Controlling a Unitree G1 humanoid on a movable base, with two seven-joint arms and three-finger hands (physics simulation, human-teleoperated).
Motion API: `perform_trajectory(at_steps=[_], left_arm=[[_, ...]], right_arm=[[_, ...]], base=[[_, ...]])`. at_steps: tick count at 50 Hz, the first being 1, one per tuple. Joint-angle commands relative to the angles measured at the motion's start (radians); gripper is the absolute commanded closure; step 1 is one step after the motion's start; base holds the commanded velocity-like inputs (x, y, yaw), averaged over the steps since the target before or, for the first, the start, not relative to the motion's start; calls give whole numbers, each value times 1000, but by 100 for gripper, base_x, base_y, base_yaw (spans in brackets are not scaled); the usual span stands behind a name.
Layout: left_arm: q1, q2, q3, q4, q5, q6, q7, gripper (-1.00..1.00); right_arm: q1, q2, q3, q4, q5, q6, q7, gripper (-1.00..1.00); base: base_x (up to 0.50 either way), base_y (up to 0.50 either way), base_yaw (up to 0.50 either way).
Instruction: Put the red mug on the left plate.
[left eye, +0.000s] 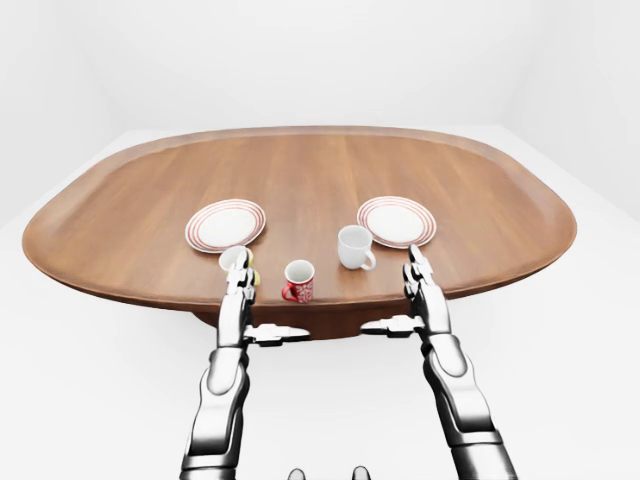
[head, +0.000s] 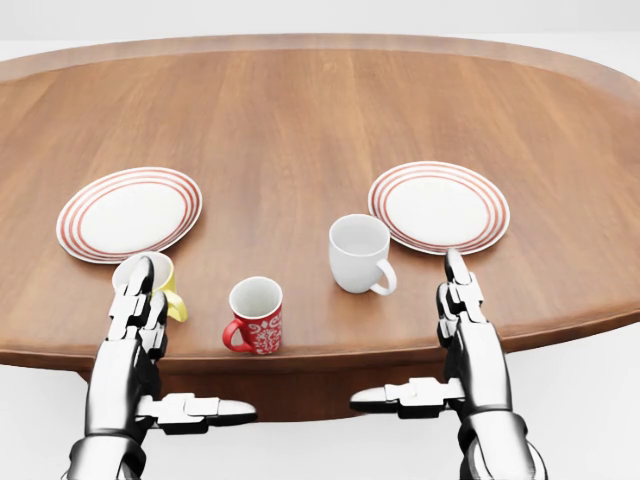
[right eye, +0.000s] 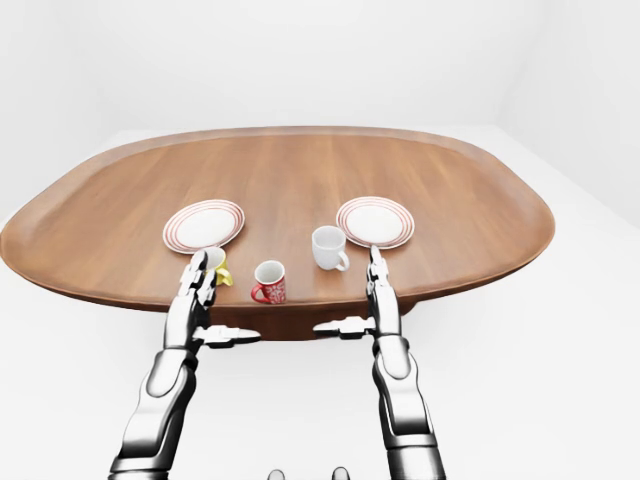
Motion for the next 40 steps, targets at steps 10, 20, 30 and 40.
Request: perform_trajectory(at_steps=[10,20,30,40], left_arm=[[6,11,17,-17,2,4,-24,-100],[18,9,9,-34,30,-36,-12,-100],[256,-4,-69,-300,108,-86,23,-100],[251,0,-65,-309,99,-86,15,-100]], right_arm=[[-84,-19,-17,89,-28,59,15,-100],[-42,-17,-3,45,-8,-32,74,-100],[243,2,66,-234,-84,-113,83,-100],[224,-3,63,-232,-60,-113,106,-100]], base=[[0,0,0],[0,0,0],[0,0,0],[0,0,0]])
